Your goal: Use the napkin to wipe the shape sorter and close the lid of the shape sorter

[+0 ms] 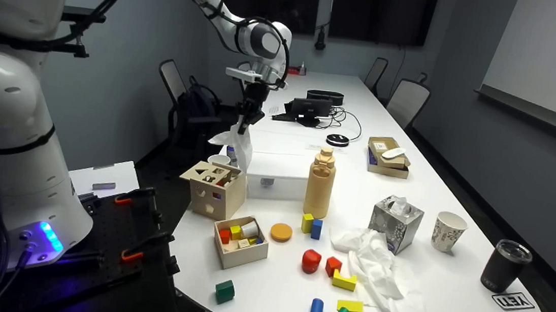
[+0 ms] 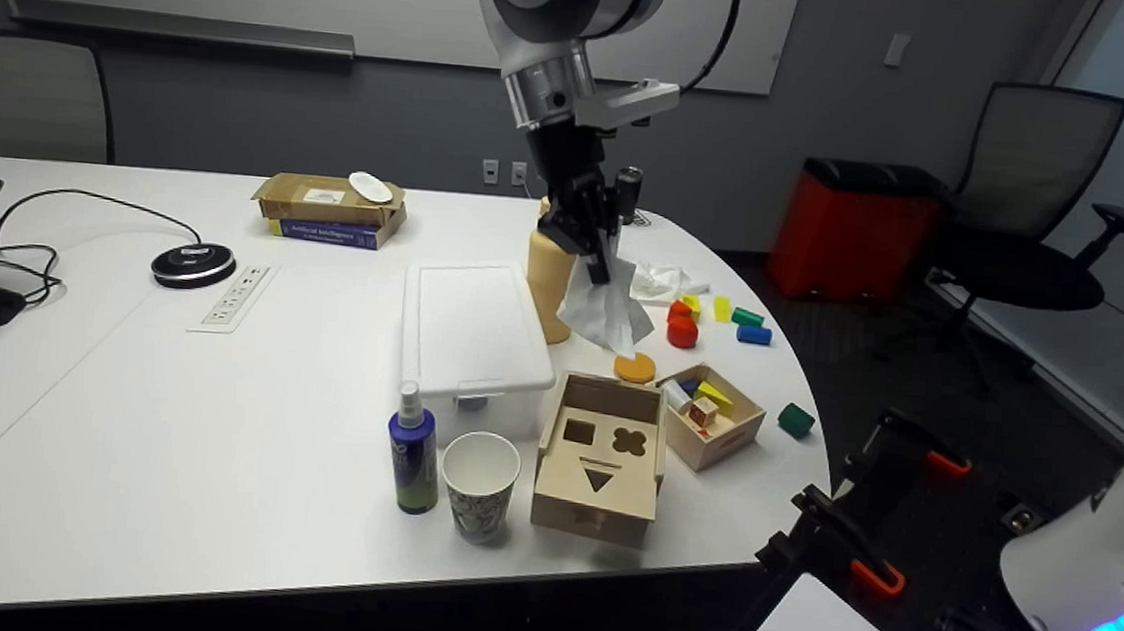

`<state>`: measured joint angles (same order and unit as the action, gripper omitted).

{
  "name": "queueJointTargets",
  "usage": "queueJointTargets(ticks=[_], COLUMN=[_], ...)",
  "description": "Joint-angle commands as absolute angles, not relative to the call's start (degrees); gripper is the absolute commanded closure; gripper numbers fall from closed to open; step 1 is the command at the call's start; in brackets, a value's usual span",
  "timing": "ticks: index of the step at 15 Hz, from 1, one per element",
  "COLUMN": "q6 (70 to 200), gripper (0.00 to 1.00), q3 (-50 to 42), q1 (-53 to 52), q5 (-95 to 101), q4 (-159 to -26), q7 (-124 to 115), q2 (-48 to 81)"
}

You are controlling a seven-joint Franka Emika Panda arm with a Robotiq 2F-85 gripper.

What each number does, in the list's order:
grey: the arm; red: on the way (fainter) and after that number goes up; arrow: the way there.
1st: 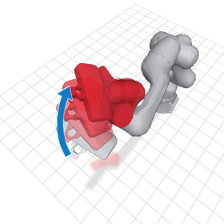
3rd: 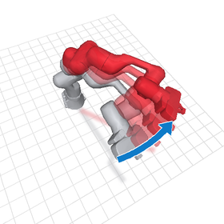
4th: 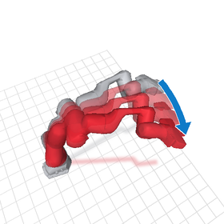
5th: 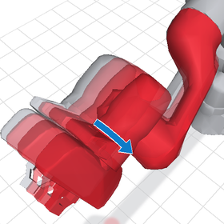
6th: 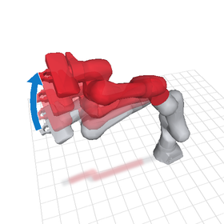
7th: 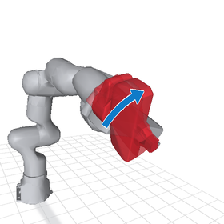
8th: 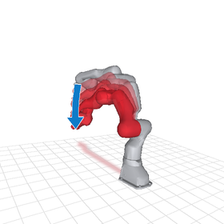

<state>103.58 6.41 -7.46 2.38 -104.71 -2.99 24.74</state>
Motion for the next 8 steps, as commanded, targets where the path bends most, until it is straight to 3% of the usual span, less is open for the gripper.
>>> queueJointTargets(ticks=[1,8], q6=[103.9,105.4], gripper=[1.00,1.00], q3=[7.3,7.5], q1=[-9.0,-9.9], q5=[3.3,5.2], q4=[-109.5,-114.0], q7=[-0.1,3.9], q2=[24.9,32.5])
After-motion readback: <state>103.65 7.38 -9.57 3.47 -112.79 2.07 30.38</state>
